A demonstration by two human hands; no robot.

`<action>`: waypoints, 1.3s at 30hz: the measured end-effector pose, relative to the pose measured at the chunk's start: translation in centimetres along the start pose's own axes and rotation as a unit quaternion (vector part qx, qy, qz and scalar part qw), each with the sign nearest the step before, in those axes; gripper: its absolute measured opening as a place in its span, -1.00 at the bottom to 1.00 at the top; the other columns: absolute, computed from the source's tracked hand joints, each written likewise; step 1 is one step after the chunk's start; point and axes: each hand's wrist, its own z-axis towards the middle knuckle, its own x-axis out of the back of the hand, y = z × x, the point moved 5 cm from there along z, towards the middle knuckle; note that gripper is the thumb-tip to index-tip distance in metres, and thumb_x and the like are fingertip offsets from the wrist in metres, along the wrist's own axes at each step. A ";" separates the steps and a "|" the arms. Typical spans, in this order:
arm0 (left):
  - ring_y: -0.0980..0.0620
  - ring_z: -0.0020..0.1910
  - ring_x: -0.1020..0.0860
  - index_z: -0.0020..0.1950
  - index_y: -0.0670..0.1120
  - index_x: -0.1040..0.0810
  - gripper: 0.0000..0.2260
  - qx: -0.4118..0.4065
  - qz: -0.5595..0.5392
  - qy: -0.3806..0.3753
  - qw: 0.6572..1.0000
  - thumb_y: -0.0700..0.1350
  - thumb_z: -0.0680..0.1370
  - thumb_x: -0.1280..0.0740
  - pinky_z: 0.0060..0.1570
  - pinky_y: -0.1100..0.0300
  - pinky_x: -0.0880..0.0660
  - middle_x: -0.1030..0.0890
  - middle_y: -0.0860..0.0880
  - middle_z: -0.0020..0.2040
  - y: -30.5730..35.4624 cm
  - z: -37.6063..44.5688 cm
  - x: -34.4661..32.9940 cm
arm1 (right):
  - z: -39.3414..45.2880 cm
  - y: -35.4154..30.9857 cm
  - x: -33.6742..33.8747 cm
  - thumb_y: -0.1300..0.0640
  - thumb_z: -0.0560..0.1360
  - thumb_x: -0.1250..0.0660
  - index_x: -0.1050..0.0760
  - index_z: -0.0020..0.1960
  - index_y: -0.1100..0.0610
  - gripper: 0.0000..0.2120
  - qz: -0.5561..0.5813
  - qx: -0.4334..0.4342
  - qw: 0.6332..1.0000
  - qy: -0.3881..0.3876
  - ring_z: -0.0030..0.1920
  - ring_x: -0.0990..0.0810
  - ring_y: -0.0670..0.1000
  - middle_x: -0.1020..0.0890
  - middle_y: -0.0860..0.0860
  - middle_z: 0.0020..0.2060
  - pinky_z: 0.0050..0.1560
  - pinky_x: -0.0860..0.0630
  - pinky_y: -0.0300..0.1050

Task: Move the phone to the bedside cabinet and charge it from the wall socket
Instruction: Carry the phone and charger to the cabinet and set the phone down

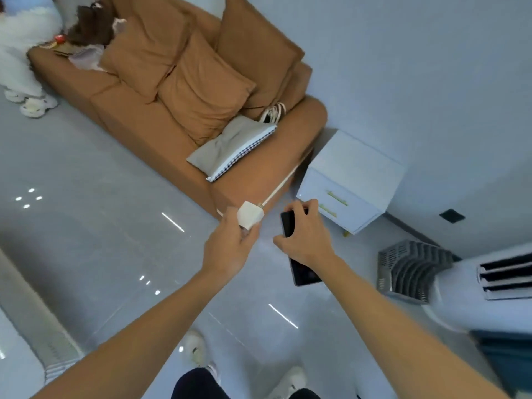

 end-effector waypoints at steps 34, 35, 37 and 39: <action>0.14 -0.22 -0.58 0.13 0.11 -0.31 -0.70 -0.102 0.014 -0.248 0.963 0.27 0.58 -0.26 -0.40 0.20 -0.50 -0.54 0.14 -0.10 26.2 41.4 -50.6 | 40.1 53.6 9.5 -0.12 0.31 -0.39 -0.27 0.17 -0.08 -0.50 0.093 -0.333 0.937 0.055 -0.01 -0.51 0.18 -0.22 -0.01 0.09 -0.10 -0.62 0.07; 0.14 -0.22 -0.58 0.14 0.12 -0.31 -0.69 -0.107 0.014 -0.247 0.963 0.28 0.58 -0.26 -0.38 0.20 -0.53 -0.53 0.17 -0.11 25.6 42.4 -52.2 | 41.7 55.2 8.4 -0.13 0.31 -0.39 -0.28 0.17 -0.08 -0.50 0.098 -0.336 0.935 0.057 0.00 -0.51 0.19 -0.22 -0.01 0.09 -0.08 -0.61 0.07; 0.16 -0.22 -0.58 0.15 0.12 -0.31 -0.69 -0.113 0.016 -0.245 0.963 0.27 0.58 -0.27 -0.37 0.19 -0.52 -0.51 0.19 -0.11 24.2 44.1 -55.2 | 44.5 58.4 5.8 -0.12 0.32 -0.38 -0.29 0.18 -0.06 -0.50 0.108 -0.343 0.931 0.057 0.02 -0.52 0.20 -0.23 -0.01 0.09 -0.02 -0.61 0.08; 0.17 -0.22 -0.57 0.15 0.12 -0.31 -0.70 -0.118 0.011 -0.240 0.964 0.25 0.59 -0.29 -0.38 0.22 -0.45 -0.50 0.20 -0.12 22.8 45.5 -58.2 | 47.1 61.4 3.3 -0.12 0.33 -0.39 -0.31 0.20 -0.04 -0.49 0.109 -0.347 0.930 0.053 0.03 -0.53 0.20 -0.24 0.00 0.12 0.03 -0.61 0.11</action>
